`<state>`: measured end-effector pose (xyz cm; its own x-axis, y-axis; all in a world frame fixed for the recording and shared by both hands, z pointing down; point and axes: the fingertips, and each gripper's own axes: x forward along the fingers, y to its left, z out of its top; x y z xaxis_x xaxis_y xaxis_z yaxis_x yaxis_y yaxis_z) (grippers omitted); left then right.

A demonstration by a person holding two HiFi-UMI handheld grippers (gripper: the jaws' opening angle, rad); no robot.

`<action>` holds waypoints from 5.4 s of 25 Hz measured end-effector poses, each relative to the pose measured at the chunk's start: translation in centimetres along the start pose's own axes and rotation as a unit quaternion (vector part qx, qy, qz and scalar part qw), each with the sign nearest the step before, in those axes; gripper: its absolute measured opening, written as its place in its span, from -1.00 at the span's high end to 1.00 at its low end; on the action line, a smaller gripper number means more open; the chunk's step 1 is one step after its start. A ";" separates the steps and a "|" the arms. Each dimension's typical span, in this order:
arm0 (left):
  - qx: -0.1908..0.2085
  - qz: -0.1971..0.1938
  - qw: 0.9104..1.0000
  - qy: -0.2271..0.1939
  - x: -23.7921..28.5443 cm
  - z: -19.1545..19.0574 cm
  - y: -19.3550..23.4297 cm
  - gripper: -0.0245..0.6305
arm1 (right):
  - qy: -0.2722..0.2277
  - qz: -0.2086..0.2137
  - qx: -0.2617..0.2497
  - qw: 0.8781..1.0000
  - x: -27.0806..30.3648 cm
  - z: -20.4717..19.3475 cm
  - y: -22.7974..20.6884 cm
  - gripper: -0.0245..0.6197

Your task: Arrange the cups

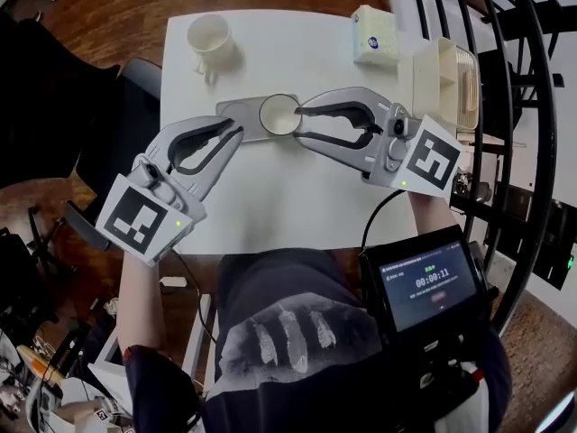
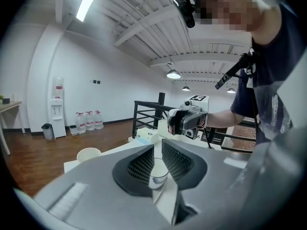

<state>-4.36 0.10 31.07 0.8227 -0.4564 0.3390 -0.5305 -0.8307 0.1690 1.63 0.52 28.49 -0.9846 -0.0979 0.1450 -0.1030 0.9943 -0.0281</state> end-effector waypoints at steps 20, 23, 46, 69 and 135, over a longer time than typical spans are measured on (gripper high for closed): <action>0.024 0.006 1.000 -0.001 -0.1 -0.2 0.6 0.77 | 0.007 -0.018 0.013 1.000 -0.6 -1.0 -0.1 0.60; 0.027 0.009 1.000 -0.001 -0.2 -0.1 0.8 0.77 | 0.006 -0.020 0.013 1.000 -0.5 -0.9 -0.2 0.60; 0.014 0.134 0.991 0.019 -1.9 -3.4 7.2 0.01 | 0.005 -0.053 0.031 0.998 -0.6 -0.5 -0.4 0.60; -0.043 0.210 0.971 0.110 6.1 -12.7 18.6 -0.02 | 0.010 -0.090 0.043 0.995 -1.3 -0.7 -1.2 0.60; 0.033 0.176 0.979 0.094 6.7 -11.7 18.6 0.79 | 0.029 -0.112 0.087 0.989 -1.8 -3.2 -1.3 0.61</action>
<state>-11.16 -14.69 47.32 0.5349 -0.6569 0.5315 -0.7556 -0.6533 -0.0470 4.03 -0.46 31.45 -0.9252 -0.3069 0.2233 -0.3452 0.9250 -0.1588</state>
